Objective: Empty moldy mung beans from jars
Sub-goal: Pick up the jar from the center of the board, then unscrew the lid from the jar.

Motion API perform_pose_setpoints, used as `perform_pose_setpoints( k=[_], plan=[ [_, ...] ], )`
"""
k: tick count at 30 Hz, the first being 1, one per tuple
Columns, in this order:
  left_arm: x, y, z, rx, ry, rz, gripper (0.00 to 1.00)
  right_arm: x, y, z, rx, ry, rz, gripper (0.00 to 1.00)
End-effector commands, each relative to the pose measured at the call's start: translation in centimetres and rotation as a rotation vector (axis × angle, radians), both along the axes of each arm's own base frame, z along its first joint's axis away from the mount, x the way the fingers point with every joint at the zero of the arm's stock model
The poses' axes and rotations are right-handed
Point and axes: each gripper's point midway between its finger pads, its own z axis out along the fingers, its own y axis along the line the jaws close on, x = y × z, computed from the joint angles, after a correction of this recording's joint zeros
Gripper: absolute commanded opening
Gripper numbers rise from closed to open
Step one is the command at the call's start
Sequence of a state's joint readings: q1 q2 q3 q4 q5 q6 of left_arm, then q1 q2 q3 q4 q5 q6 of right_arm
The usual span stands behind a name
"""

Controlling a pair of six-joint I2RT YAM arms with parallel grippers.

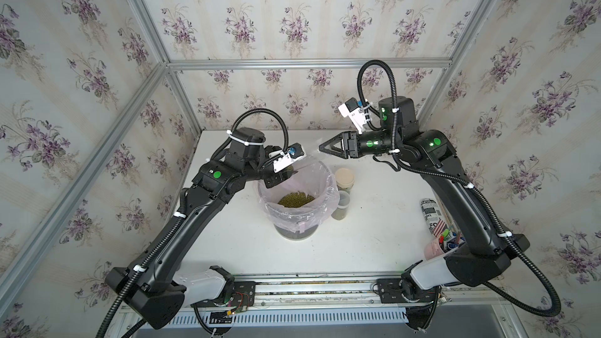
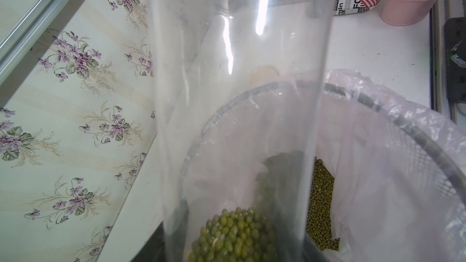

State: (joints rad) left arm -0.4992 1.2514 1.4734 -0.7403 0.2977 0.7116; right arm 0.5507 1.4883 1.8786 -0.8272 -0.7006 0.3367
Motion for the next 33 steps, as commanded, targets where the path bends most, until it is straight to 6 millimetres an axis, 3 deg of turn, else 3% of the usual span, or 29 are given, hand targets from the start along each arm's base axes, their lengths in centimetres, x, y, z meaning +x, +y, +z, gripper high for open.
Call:
perform_pose_setpoints(
  k=[1,8,17,27,33],
  plan=[
    [0.3,-0.2,0.7,-0.022,-0.026,-0.002,0.46,-0.5,0.3,0.7,0.027,-0.024,0.037,0.58],
    [0.1,-0.4,0.8,-0.029,-0.024,-0.014,0.45,-0.2,0.5,0.1,0.022,-0.018,0.036,0.58],
    [-0.1,-0.5,0.7,-0.033,-0.021,-0.021,0.44,-0.2,0.5,0.3,0.031,-0.059,0.049,0.50],
    [-0.3,-0.8,0.5,-0.040,-0.009,-0.037,0.42,-1.6,0.9,2.4,0.116,-0.244,0.153,0.48],
    [-0.3,-0.8,0.7,-0.045,-0.010,-0.040,0.42,-2.3,1.6,2.2,0.138,-0.322,0.259,0.48]
  ],
)
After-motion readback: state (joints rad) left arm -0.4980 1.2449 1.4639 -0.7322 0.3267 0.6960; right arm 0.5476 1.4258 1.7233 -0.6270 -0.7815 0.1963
